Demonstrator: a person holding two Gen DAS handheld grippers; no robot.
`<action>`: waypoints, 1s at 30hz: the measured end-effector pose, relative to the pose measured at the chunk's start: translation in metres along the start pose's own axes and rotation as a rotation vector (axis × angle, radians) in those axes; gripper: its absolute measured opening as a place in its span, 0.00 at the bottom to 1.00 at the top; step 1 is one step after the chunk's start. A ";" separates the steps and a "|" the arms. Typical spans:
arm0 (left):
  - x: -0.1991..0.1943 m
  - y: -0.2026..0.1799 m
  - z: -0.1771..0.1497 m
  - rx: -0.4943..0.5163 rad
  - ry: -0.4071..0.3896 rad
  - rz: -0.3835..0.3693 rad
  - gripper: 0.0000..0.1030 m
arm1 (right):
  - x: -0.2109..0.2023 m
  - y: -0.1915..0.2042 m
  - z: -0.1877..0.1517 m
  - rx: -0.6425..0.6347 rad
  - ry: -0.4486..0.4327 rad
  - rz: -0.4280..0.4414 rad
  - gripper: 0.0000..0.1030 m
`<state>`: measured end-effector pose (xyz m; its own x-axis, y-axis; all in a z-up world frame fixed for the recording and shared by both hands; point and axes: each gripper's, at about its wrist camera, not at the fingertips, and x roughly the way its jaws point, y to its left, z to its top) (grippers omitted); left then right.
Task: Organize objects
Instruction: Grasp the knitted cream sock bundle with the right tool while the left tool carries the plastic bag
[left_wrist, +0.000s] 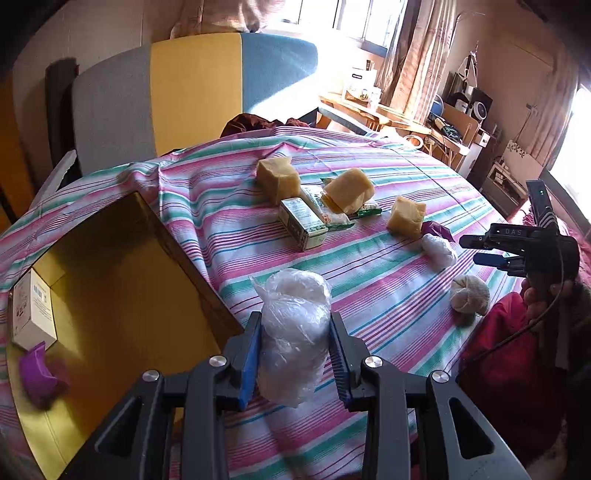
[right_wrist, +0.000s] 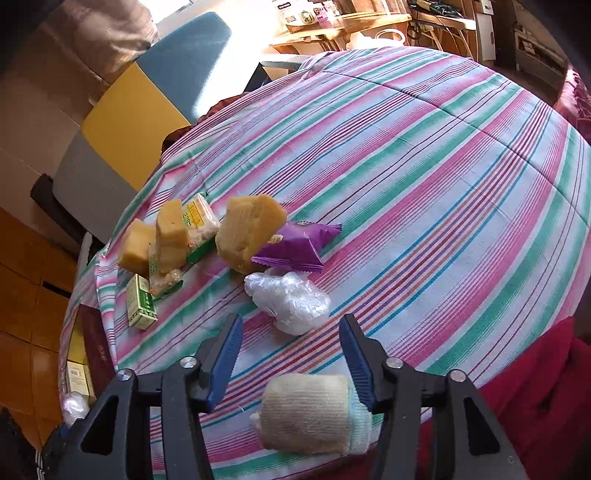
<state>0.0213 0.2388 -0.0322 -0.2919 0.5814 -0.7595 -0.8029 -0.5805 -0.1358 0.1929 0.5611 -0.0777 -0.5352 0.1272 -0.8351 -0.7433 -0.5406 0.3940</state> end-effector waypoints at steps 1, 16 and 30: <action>-0.004 0.004 -0.003 -0.005 -0.007 0.004 0.34 | -0.003 0.002 -0.002 -0.012 0.003 -0.020 0.72; -0.043 0.063 -0.033 -0.182 -0.071 0.051 0.34 | 0.018 0.028 -0.033 -0.205 0.168 -0.234 0.62; -0.094 0.159 -0.089 -0.473 -0.091 0.283 0.34 | 0.026 0.046 -0.036 -0.298 0.115 -0.297 0.62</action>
<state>-0.0328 0.0410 -0.0387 -0.5228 0.4004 -0.7526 -0.3720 -0.9015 -0.2212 0.1596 0.5096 -0.0955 -0.2548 0.2296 -0.9393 -0.7014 -0.7126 0.0160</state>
